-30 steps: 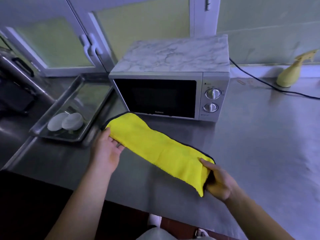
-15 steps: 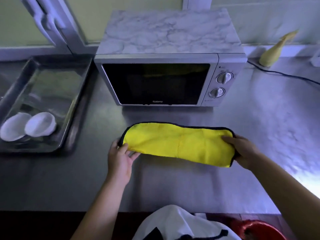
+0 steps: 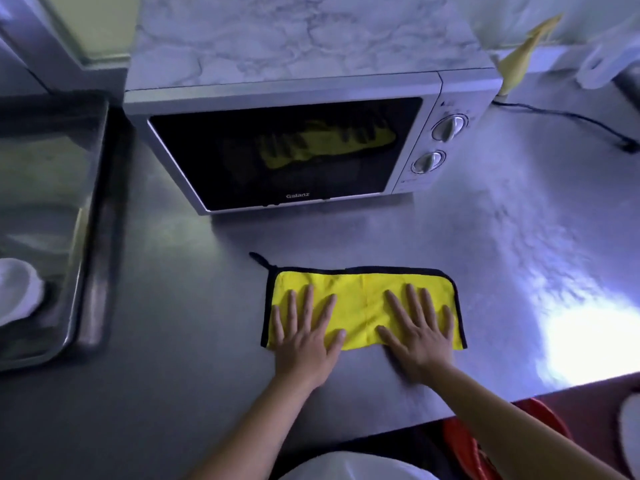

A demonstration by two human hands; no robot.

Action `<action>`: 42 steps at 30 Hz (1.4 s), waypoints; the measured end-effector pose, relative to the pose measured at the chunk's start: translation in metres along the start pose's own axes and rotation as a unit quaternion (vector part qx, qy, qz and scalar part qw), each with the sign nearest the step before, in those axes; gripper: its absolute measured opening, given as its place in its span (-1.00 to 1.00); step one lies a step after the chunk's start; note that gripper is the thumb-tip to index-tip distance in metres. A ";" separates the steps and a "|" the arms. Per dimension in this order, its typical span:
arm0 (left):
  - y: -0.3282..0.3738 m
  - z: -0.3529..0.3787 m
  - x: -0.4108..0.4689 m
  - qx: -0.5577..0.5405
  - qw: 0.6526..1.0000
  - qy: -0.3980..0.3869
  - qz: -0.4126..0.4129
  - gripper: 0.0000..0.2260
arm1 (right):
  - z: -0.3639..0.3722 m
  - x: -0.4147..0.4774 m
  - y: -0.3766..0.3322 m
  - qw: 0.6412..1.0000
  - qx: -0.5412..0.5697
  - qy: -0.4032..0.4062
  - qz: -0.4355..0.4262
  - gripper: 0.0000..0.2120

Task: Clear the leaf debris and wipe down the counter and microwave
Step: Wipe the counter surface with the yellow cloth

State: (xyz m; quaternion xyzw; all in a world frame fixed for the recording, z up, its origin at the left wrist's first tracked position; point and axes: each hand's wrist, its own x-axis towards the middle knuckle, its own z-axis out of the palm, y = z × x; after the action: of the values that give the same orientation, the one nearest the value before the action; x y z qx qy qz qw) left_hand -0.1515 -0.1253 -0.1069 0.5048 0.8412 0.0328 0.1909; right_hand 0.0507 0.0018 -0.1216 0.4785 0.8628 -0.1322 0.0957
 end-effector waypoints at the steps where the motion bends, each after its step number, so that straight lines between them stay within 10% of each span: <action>1: 0.000 0.001 0.014 0.012 1.000 0.011 -0.002 -0.41 | -0.002 0.012 0.001 1.000 0.006 0.005 0.004 -0.34; 21: -0.159 -0.065 0.150 0.012 0.985 0.096 -0.145 -0.37 | -0.042 0.211 -0.174 0.996 -0.021 -0.023 -0.078 -0.29; 42: -0.147 0.010 -0.141 0.010 0.989 0.060 -0.132 -0.35 | 0.029 -0.061 -0.138 0.969 -0.042 -0.012 -0.244 -0.23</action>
State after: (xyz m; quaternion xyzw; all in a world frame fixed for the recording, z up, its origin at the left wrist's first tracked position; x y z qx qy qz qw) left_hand -0.2119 -0.3196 -0.1123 0.3887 0.9105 0.0292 0.1382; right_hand -0.0336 -0.1265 -0.1127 0.2480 0.9569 -0.1209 0.0909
